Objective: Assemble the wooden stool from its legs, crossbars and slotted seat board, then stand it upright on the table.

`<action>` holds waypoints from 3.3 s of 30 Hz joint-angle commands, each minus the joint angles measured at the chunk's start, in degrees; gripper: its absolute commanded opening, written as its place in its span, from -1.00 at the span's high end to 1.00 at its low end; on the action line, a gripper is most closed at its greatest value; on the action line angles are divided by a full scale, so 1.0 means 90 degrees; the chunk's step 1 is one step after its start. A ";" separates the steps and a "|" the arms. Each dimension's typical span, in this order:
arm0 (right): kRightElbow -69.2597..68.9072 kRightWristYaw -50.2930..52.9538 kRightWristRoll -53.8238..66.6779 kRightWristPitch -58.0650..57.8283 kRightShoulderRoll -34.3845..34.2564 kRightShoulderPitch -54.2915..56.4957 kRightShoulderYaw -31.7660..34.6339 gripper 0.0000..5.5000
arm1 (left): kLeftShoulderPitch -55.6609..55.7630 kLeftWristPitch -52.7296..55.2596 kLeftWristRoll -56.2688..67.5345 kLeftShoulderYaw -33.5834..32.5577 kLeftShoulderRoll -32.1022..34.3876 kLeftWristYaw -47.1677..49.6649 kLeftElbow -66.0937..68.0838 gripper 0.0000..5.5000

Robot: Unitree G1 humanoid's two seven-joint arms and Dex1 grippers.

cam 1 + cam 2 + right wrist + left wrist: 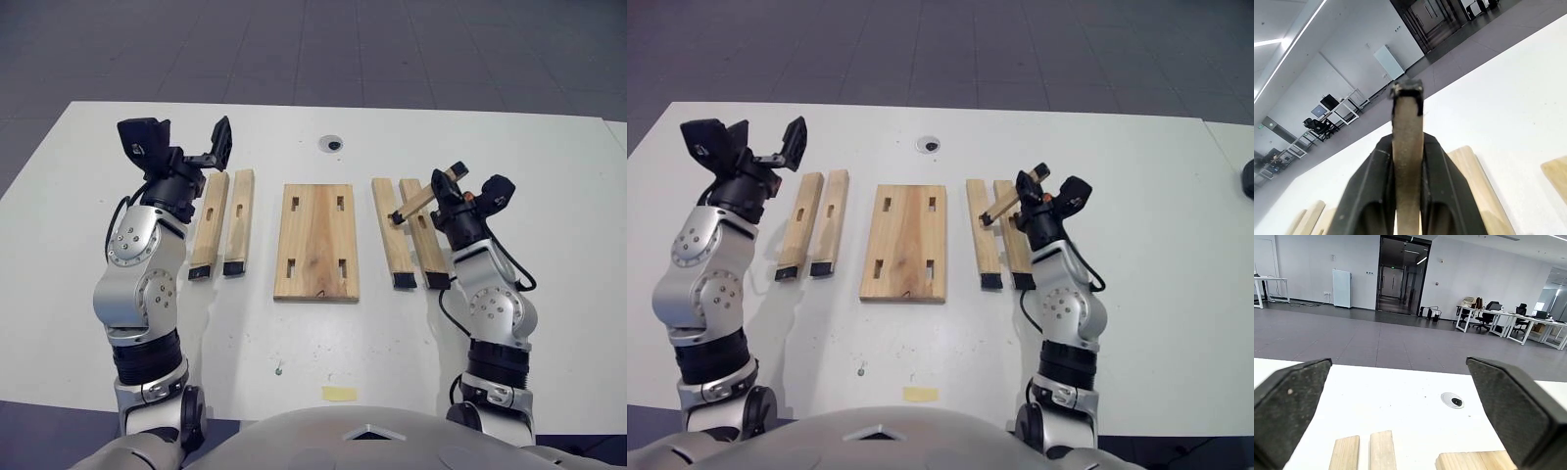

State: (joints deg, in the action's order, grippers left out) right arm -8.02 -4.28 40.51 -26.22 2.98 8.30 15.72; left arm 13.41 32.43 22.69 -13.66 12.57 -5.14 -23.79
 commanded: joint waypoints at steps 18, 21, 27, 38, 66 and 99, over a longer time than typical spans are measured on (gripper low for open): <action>0.0654 -0.0050 -0.0887 0.0623 -0.0137 0.0242 -0.0180 0.85 | -0.0030 -0.0034 -0.0189 0.0316 0.0042 -0.0080 0.0174 -0.96; 0.0739 -0.0039 -0.1279 0.0721 -0.0021 0.0201 -0.0370 0.85 | -0.0035 -0.0053 -0.0216 0.0325 0.0045 -0.0060 0.0186 -0.96; 0.0803 -0.0026 -0.1960 0.0966 0.0086 0.0049 -0.0702 0.85 | 0.0014 -0.0083 -0.0288 0.0332 0.0131 -0.0090 0.0143 -0.96; 0.1265 -0.0711 -0.2786 0.2077 0.0358 -0.0424 -0.1188 0.85 | -0.0050 -0.0004 -0.0353 0.0308 0.0329 -0.0126 -0.0039 -0.96; 0.0947 -0.0673 -0.2893 0.2576 0.0482 0.1042 -0.1001 0.07 | 0.0069 -0.0230 -0.0559 0.0476 0.0213 -0.0246 0.0227 -0.96; 0.1174 -0.0892 -0.2296 0.1903 0.0619 0.3372 -0.0627 -0.95 | -0.0138 -0.0632 -0.0857 0.0576 -0.0212 0.0069 0.0327 -0.96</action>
State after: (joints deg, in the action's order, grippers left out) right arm 4.67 -13.02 19.07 -7.55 8.71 37.53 9.82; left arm 12.61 26.58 15.32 -8.21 10.12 -4.27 -20.77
